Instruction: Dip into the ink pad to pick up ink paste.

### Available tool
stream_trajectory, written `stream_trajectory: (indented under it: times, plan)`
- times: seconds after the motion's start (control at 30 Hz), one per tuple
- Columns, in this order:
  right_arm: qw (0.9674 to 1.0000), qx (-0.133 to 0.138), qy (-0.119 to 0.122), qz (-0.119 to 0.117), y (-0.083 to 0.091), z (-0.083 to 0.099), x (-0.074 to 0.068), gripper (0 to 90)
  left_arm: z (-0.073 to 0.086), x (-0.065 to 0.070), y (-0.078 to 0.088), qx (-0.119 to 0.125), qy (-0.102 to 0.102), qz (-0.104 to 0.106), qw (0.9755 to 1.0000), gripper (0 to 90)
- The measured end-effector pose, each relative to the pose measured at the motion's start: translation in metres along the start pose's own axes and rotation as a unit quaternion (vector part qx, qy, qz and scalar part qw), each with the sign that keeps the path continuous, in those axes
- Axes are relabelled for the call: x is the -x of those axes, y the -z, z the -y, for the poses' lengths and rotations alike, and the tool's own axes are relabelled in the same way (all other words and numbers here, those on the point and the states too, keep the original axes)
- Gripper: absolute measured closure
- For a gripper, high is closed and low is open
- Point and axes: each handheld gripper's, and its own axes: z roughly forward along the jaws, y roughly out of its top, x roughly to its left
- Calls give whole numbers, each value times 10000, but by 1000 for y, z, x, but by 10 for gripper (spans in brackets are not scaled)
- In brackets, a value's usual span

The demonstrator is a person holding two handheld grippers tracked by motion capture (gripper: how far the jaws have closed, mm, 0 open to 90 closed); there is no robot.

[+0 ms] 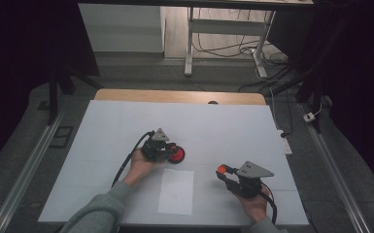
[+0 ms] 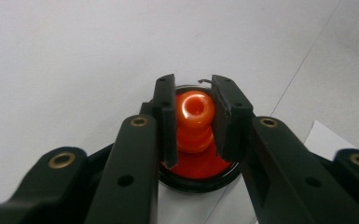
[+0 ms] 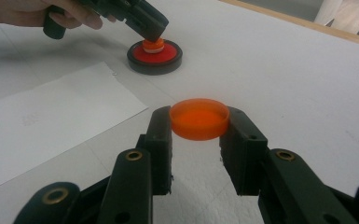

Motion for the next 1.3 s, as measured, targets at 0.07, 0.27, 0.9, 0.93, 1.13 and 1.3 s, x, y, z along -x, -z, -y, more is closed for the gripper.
stream_trajectory:
  times: [0.07, 0.27, 0.9, 0.93, 1.13, 1.3]
  plan:
    - [10000, -9, -10, 4, 0, 0, 0, 642, 0, 0, 0, 3, -5, 12, 10000, 727]
    - [10000, -1, -19, 2, 0, 0, 0, 642, 0, 2, 0, -32, -89, -63, 9999, 728]
    - [10000, -26, 29, 26, 0, 0, -2, 642, 4, 4, -1, 42, -119, -117, 9999, 730]
    - [10000, -12, 22, 1, -1, 0, -2, 642, 3, 4, -1, 42, -113, -119, 9999, 730]
    - [10000, -14, 10, 5, -1, 0, -2, 642, 3, 6, -1, 19, -164, -171, 9997, 730]
    - [10000, -5, 12, -3, -1, 0, -3, 642, 4, 5, -1, 51, -140, -138, 9998, 731]
